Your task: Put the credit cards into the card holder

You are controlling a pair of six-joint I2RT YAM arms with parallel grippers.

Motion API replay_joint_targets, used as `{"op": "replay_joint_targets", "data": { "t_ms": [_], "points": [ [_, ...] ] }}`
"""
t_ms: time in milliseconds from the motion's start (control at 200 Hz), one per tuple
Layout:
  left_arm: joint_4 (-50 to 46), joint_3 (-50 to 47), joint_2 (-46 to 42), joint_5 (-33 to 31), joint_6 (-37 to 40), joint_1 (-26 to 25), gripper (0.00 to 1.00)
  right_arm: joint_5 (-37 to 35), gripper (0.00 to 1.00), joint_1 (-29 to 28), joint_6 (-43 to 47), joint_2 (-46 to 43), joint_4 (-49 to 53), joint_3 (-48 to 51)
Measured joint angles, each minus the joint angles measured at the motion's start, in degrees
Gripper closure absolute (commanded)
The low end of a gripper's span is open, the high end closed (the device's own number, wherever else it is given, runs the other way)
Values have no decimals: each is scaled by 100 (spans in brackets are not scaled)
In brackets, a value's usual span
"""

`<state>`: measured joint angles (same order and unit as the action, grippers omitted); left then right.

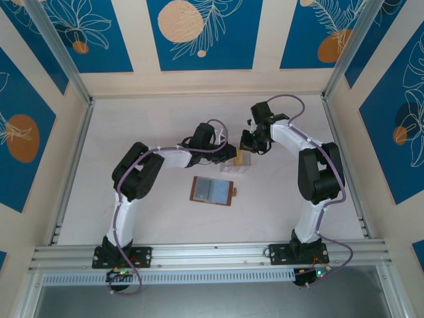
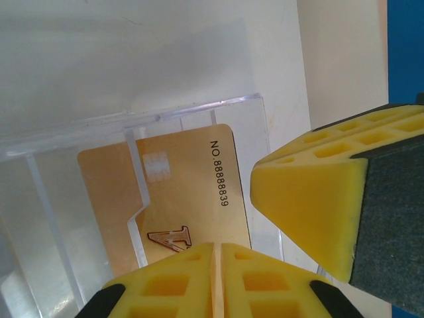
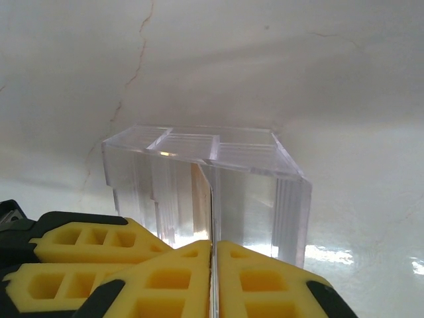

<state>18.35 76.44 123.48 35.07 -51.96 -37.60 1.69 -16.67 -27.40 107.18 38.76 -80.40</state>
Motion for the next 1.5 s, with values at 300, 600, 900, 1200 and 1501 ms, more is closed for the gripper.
{"op": "replay_joint_targets", "data": {
  "t_ms": [300,600,900,1200,1501],
  "points": [
    [-2,0,0,2,0,9,89,-2,87,-59,2,2,7,0],
    [-9,0,0,0,0,11,89,-114,87,-96,0,20,0,50],
    [-13,0,0,2,0,11,89,-170,83,-116,39,7,61,107],
    [-35,0,0,4,0,24,89,-195,81,-170,63,31,66,101],
    [-125,0,-24,-9,11,37,89,-103,87,-173,111,107,76,46]
  ]
}}
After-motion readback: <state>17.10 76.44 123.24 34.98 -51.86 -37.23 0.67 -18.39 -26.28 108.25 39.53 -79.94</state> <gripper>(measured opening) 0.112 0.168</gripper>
